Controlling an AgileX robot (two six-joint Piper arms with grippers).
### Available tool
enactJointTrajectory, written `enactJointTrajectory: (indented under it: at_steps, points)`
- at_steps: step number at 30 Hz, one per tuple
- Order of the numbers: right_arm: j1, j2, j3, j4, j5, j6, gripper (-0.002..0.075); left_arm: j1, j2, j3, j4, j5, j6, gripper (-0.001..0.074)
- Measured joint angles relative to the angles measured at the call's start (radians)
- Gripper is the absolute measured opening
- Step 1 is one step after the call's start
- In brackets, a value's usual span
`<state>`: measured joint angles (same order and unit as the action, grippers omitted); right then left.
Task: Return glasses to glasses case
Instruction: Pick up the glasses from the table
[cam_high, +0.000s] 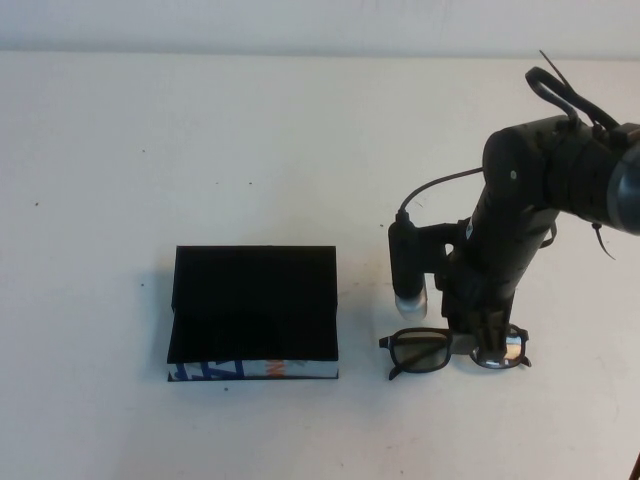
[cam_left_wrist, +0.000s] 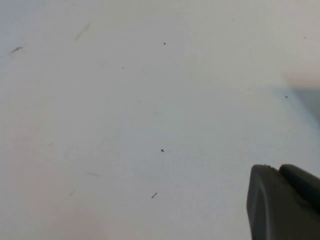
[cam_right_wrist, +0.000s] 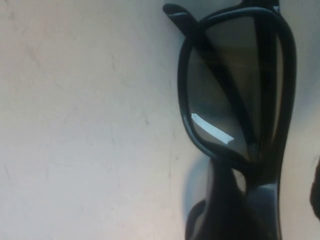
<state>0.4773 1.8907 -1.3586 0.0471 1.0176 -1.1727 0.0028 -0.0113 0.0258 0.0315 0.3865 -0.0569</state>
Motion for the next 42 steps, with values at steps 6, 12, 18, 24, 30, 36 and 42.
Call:
enactJointTrajectory:
  at_steps: [6,12,18,24,30,36,42]
  points:
    - [0.0,0.006,0.0,-0.008,0.0,-0.001,0.0328,0.0,0.0,0.0,0.0,0.0,0.0,-0.0004]
    - [0.0,0.032,0.0,-0.013,0.0,-0.001,0.0328,0.0,0.0,0.0,0.0,0.0,0.0,-0.0004]
    - [0.0,0.038,0.0,-0.015,0.0,-0.001,0.0328,0.0,0.0,0.0,0.0,0.0,0.0,-0.0004]
    - [0.0,0.038,0.0,-0.019,0.0,-0.001,0.0324,0.0,0.0,0.0,0.0,0.0,0.0,-0.0004]
    - [0.0,0.038,0.0,-0.021,0.018,0.001,0.0244,0.0,0.0,0.0,0.0,0.0,0.0,-0.0004]
    - [0.0,0.038,0.0,-0.033,0.036,0.009,0.0104,0.0,0.0,0.0,0.0,0.0,0.0,-0.0004]
    - [0.01,0.038,-0.001,-0.059,0.068,0.089,0.0068,0.0,0.0,0.0,0.0,0.0,0.0,-0.0004]
